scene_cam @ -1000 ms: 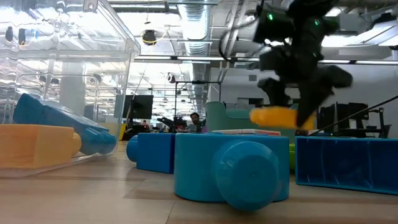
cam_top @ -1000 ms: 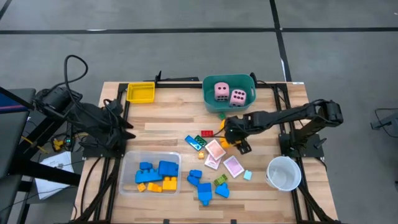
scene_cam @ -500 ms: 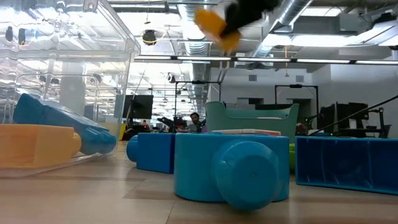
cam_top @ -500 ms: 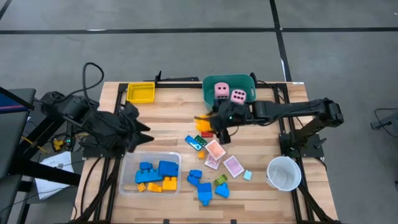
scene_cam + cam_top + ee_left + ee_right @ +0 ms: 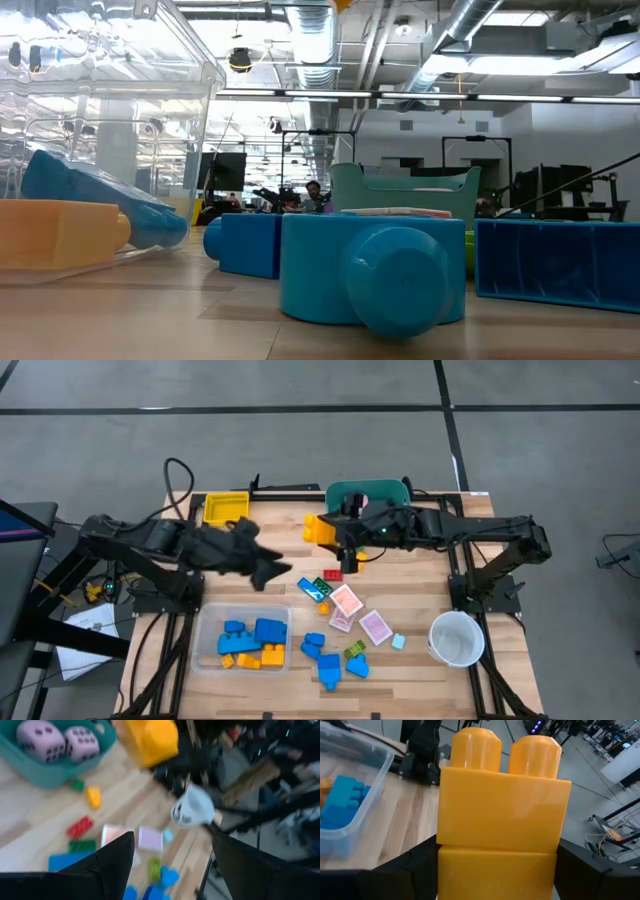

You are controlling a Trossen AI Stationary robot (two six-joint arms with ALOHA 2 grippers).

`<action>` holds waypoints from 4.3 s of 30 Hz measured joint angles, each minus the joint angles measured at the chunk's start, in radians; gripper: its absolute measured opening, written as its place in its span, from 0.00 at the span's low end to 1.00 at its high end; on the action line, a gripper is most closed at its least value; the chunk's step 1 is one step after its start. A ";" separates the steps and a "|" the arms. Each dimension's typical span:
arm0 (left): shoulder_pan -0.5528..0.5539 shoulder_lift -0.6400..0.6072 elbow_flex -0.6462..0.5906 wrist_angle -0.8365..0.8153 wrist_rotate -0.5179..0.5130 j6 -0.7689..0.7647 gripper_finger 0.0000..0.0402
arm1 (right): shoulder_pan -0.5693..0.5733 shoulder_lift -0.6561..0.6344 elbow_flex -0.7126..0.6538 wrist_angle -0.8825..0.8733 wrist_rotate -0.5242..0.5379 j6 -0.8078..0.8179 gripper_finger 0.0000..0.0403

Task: Pick & Place Toys
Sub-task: Put the yellow game pieces into the transparent bin

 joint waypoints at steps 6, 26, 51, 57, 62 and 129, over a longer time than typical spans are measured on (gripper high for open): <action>0.102 0.060 0.000 0.101 0.082 0.025 0.66 | 0.000 0.000 0.001 0.005 0.037 0.006 0.71; 0.290 0.165 0.000 0.301 0.193 0.044 0.66 | -0.001 0.000 0.001 -0.002 0.104 0.007 0.71; 0.323 0.161 0.001 0.310 0.179 -0.024 0.31 | -0.001 0.001 0.000 0.029 0.119 0.000 0.78; 0.321 0.164 0.000 0.308 0.194 -0.012 0.31 | 0.005 0.001 0.001 0.071 0.096 0.062 0.96; 0.322 0.164 0.000 0.301 0.198 -0.013 0.31 | 0.010 0.001 0.001 0.073 0.097 0.061 0.96; -0.473 0.057 -0.317 -0.565 0.379 -1.023 0.33 | -0.032 -0.134 0.000 -0.154 0.130 0.373 0.96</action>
